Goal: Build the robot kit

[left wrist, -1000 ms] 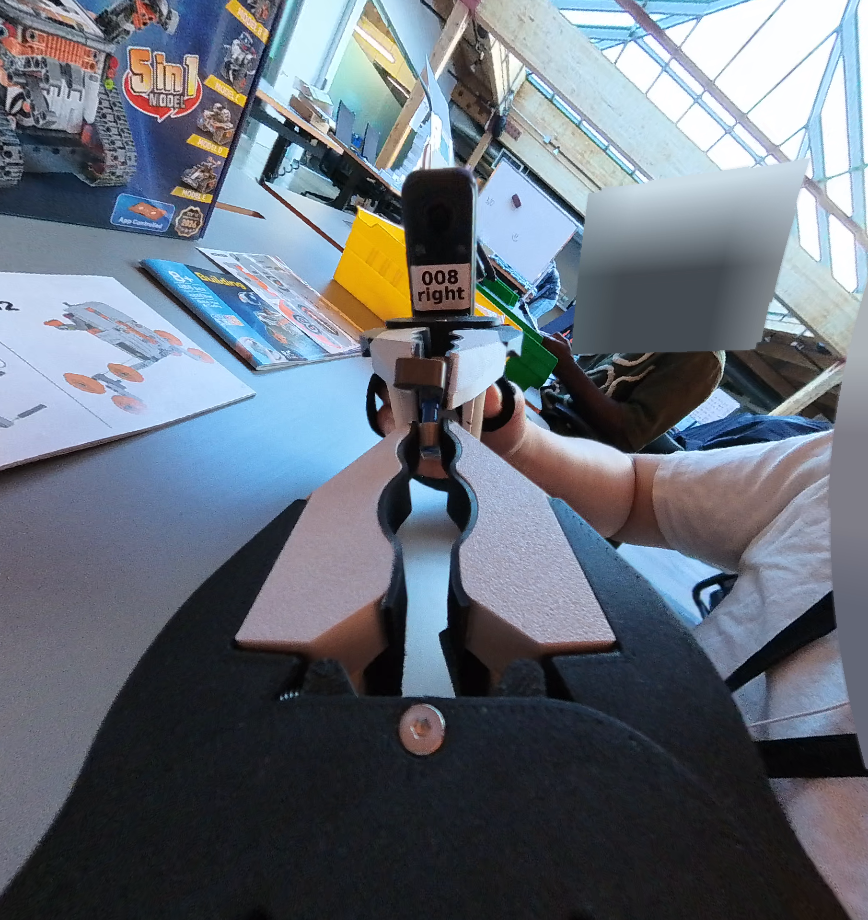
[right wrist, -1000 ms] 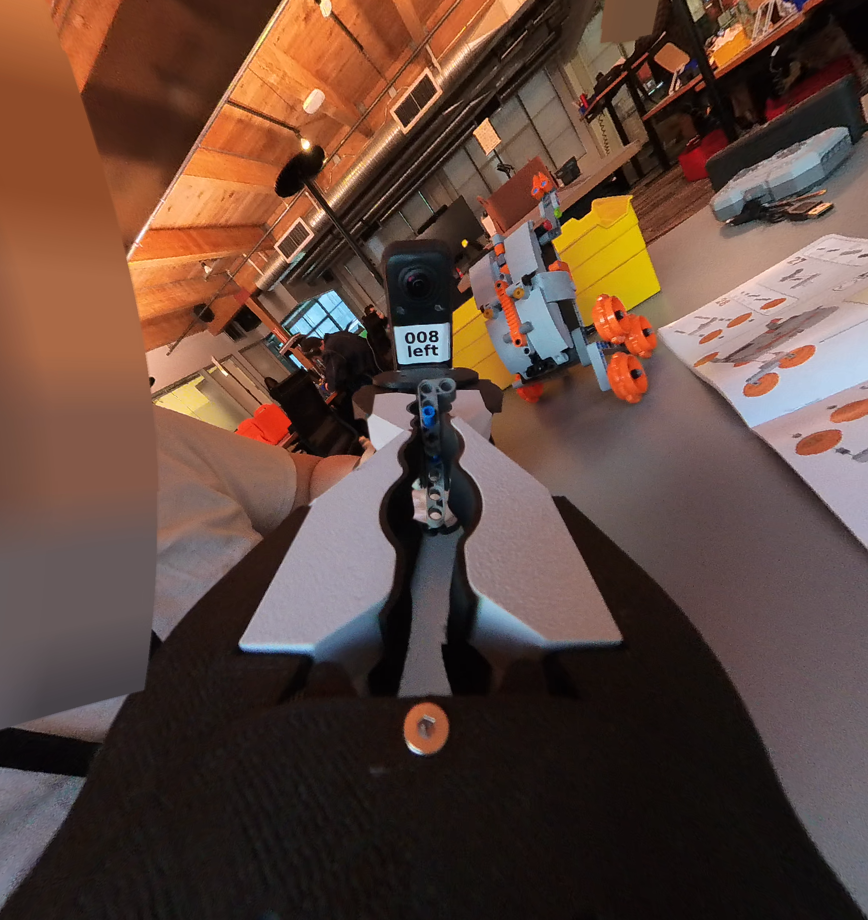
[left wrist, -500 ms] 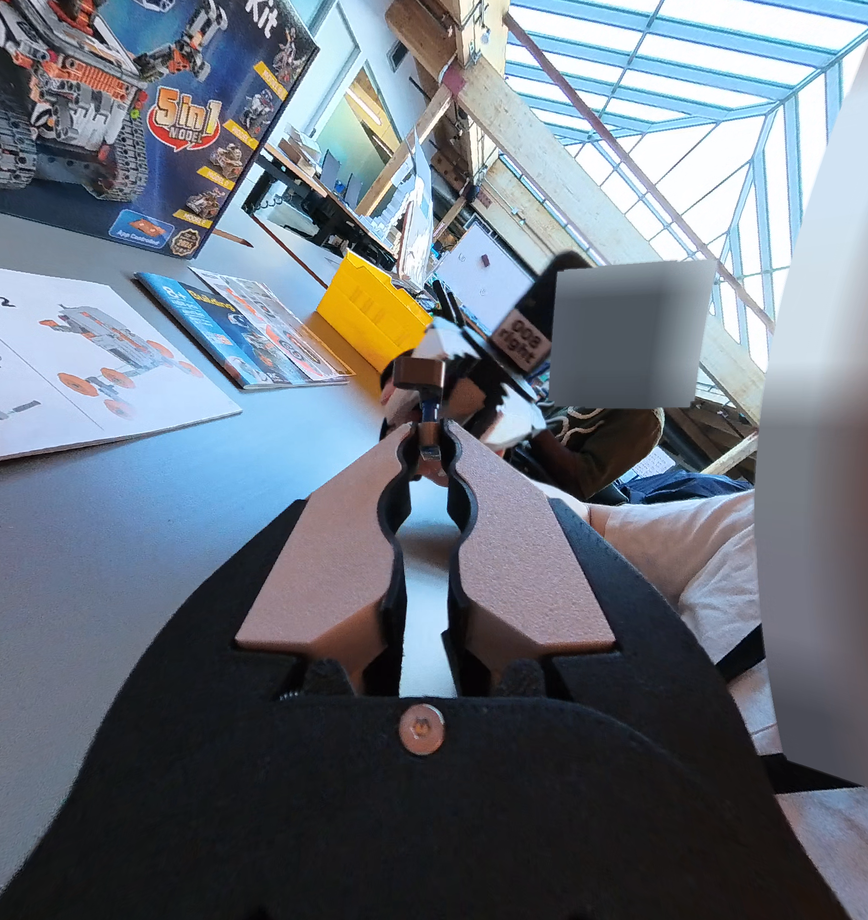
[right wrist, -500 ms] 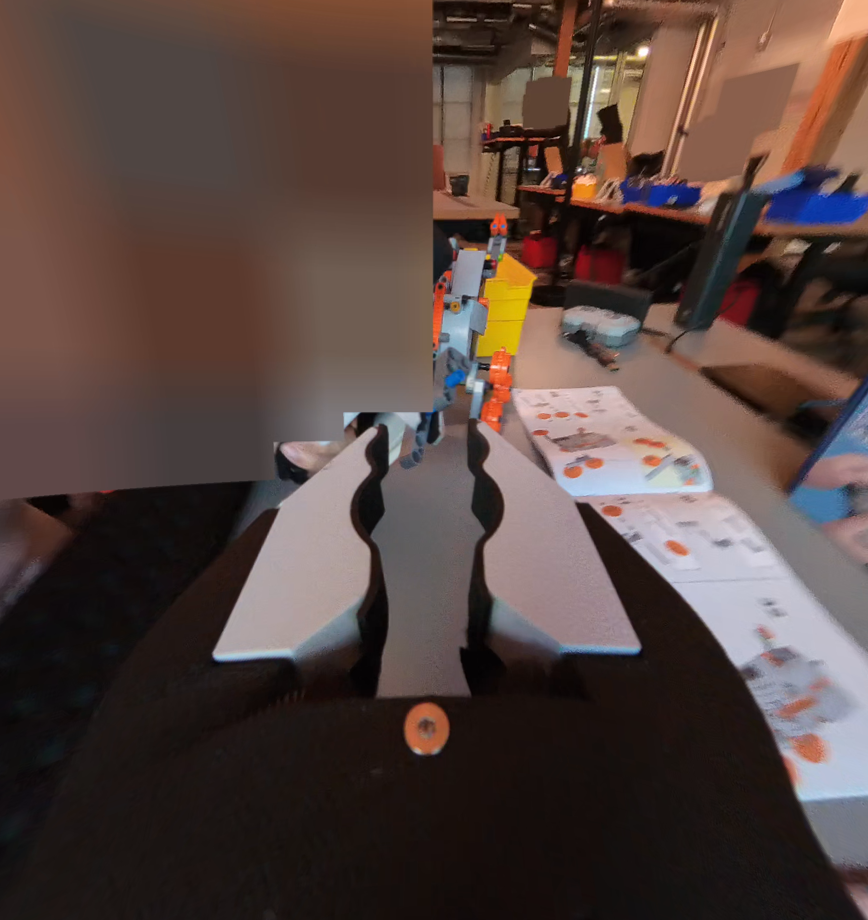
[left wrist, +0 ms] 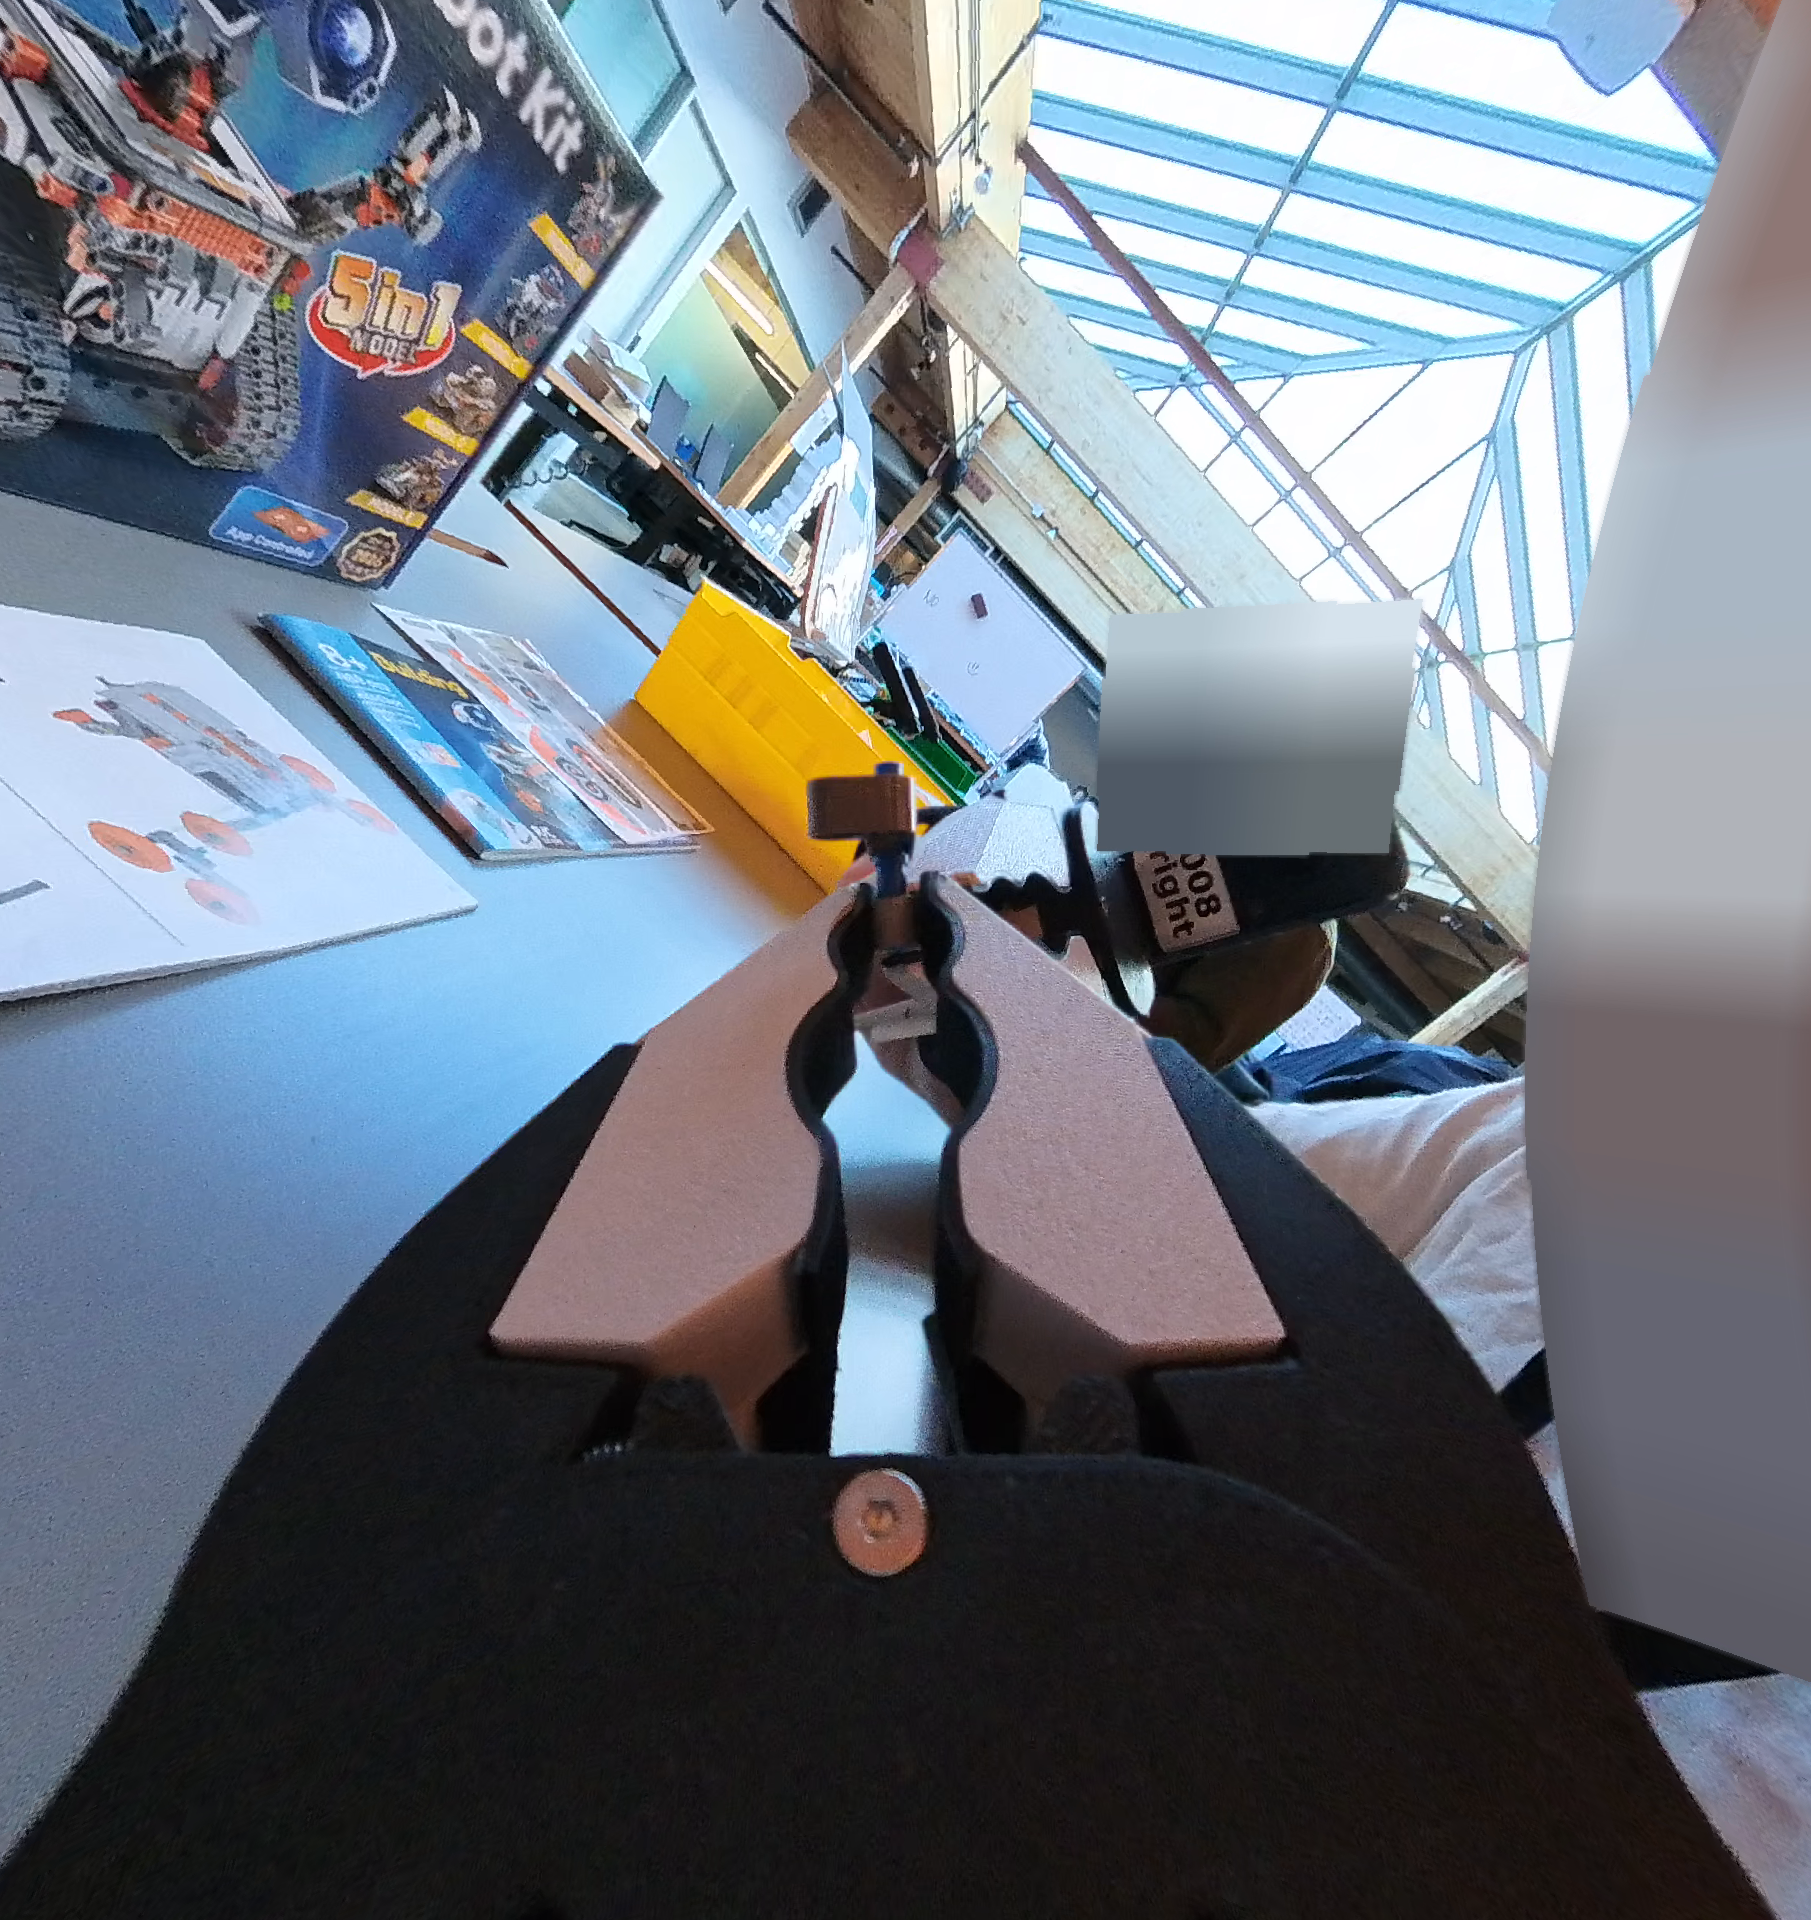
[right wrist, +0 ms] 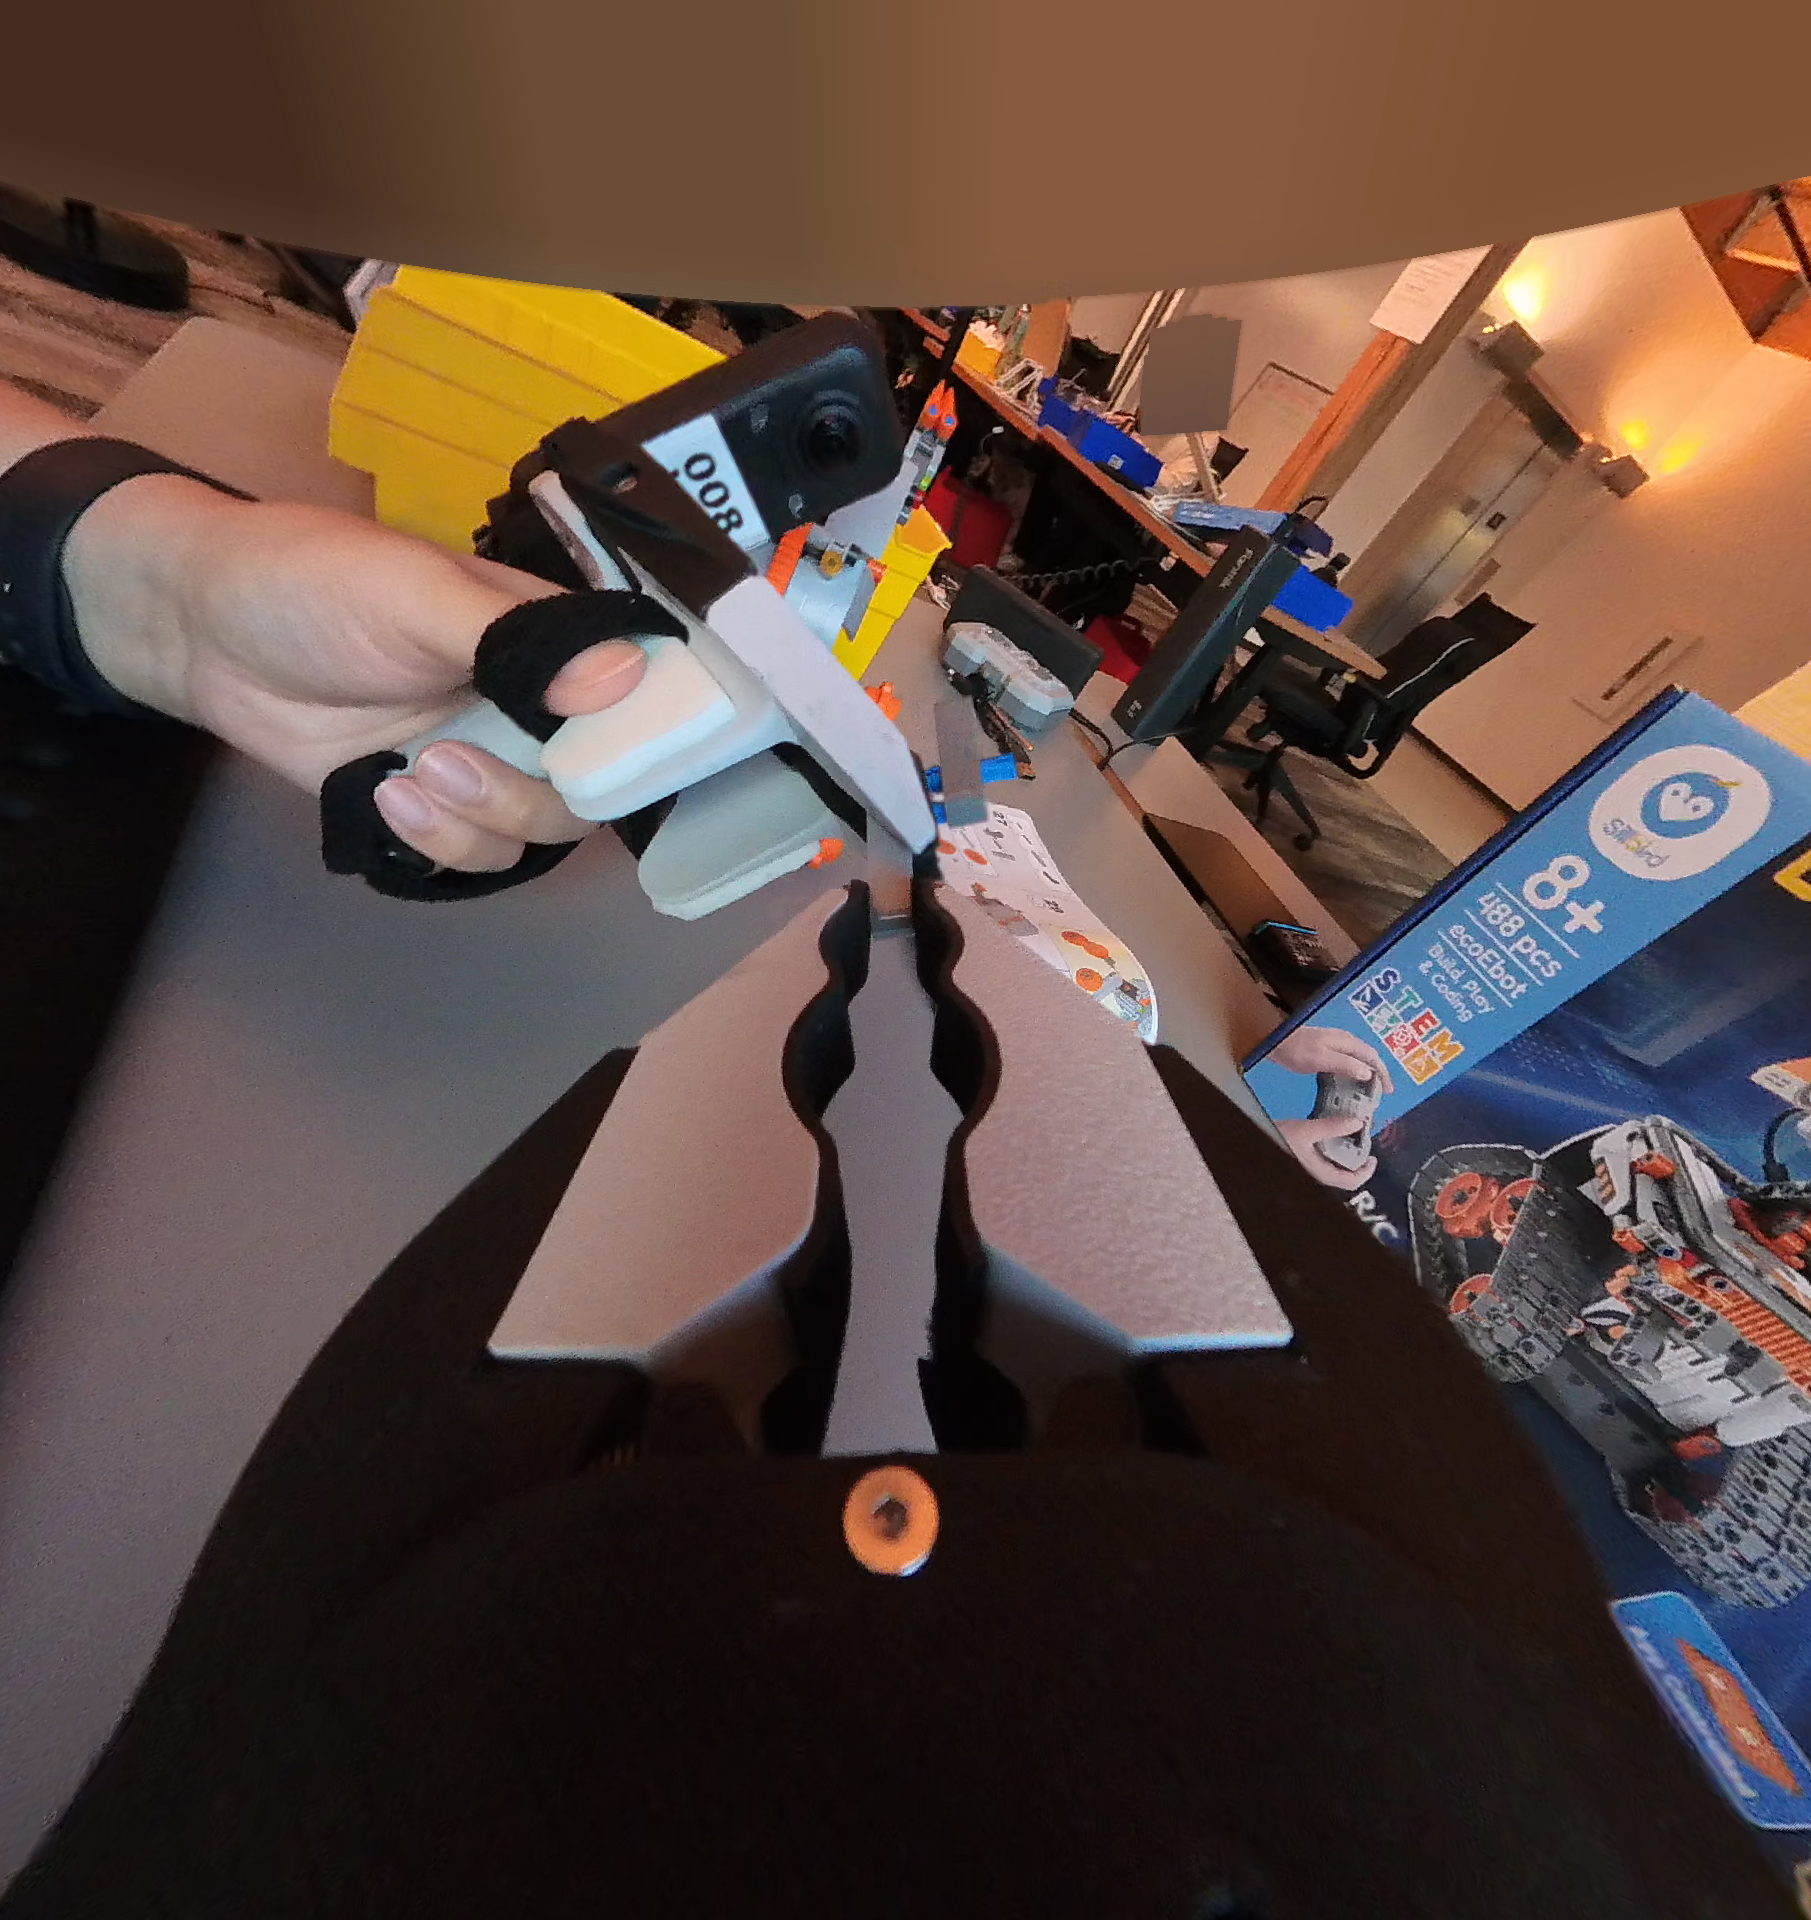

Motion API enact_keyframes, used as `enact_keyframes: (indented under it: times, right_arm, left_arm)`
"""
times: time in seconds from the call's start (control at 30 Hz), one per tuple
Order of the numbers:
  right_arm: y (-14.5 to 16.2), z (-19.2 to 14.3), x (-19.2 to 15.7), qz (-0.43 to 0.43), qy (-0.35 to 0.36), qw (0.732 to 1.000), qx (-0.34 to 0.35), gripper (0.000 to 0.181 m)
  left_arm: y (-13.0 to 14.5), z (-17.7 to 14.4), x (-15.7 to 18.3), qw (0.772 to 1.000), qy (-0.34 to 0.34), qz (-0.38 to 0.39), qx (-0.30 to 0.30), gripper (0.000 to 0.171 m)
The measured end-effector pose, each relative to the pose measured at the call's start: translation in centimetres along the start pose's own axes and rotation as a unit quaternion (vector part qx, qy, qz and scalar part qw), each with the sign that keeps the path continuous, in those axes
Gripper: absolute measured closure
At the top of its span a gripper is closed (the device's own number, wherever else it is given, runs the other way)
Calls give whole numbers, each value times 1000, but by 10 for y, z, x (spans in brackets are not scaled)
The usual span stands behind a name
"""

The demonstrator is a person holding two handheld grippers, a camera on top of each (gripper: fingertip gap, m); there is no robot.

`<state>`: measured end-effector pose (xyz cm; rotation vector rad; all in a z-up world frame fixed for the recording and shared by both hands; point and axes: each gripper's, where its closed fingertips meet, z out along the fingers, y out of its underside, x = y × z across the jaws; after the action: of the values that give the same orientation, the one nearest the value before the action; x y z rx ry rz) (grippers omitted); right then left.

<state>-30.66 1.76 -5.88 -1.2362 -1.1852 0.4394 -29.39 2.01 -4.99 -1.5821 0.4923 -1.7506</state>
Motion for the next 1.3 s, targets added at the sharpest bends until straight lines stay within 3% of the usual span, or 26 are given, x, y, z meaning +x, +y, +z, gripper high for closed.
enact_keyframes:
  times: [0.43, 0.8, 1.03, 1.1, 1.13, 1.3]
  right_arm:
    - [0, -4, 11, -15, 29, 999, 5, 174]
    - [3, -4, 3, 8, -9, 1000, 11, 174]
    - [7, 3, -1, 115, -47, 992, 28, 172]
    - [6, 3, -2, 146, -68, 986, 37, 162]
    - [2, 1, -3, 171, -88, 980, 48, 155]
    - [-10, -15, -1, 329, -189, 921, 90, 155]
  left_arm:
    - [-21, -21, -2, 998, 1, -28, 51, 149]
    - [-6, -12, -3, 999, 1, -36, 8, 166]
    - [-7, -16, -6, 1000, -16, -21, 2, 167]
    - [-9, -16, 1, 1000, -2, 7, 2, 167]
    - [-9, -16, 4, 1000, -1, 26, 0, 167]
    - [-2, -13, 16, 994, 4, 106, -33, 166]
